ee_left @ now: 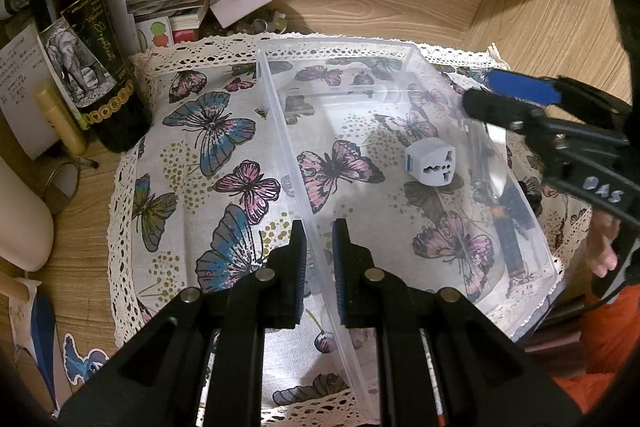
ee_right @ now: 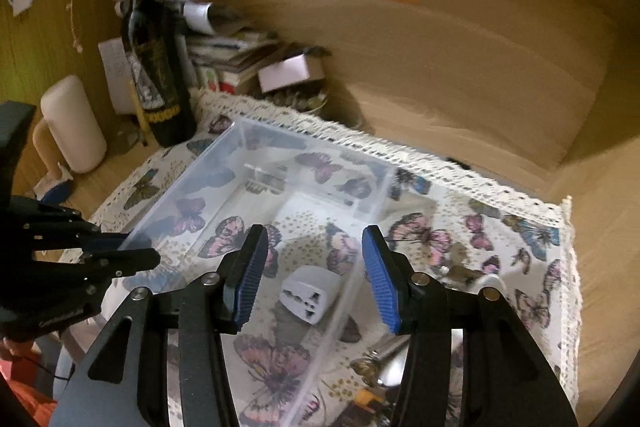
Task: Organize rigid objects
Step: 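Move the right tool back and grasp the black round connector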
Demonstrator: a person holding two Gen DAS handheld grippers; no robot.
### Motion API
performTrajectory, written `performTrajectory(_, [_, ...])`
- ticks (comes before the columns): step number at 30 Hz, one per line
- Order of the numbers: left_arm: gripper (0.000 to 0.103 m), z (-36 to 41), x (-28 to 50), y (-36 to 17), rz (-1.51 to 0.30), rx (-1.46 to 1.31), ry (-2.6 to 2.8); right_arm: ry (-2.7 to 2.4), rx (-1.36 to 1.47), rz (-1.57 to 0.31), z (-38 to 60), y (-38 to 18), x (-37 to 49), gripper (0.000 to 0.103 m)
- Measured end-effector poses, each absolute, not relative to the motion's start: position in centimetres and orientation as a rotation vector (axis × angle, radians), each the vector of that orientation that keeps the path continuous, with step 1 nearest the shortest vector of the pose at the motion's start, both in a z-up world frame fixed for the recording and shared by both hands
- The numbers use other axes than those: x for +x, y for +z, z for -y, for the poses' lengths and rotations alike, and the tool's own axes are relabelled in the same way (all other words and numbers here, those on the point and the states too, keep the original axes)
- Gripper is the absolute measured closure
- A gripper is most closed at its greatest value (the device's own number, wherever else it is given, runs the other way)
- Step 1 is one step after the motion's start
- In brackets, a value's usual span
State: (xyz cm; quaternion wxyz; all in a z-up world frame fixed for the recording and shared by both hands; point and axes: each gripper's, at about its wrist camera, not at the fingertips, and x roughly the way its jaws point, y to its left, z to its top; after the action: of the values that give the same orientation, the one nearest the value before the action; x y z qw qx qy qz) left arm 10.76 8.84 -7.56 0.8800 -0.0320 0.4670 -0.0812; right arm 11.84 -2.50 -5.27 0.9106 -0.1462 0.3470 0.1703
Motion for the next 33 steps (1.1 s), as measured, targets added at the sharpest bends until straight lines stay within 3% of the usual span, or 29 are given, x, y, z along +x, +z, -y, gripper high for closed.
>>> performTrajectory(14, [0.091,-8.7,10.7,-7.6,-0.973,-0.059,-0.164,0.152,-0.221,-0.712,9.8,-5.3,8.5,0.05])
performTrajectory(33, [0.091,-8.8,10.7,-7.6,-0.976,-0.048,-0.155,0.059,-0.046,-0.876,16.1,-11.1,6.8,0.05])
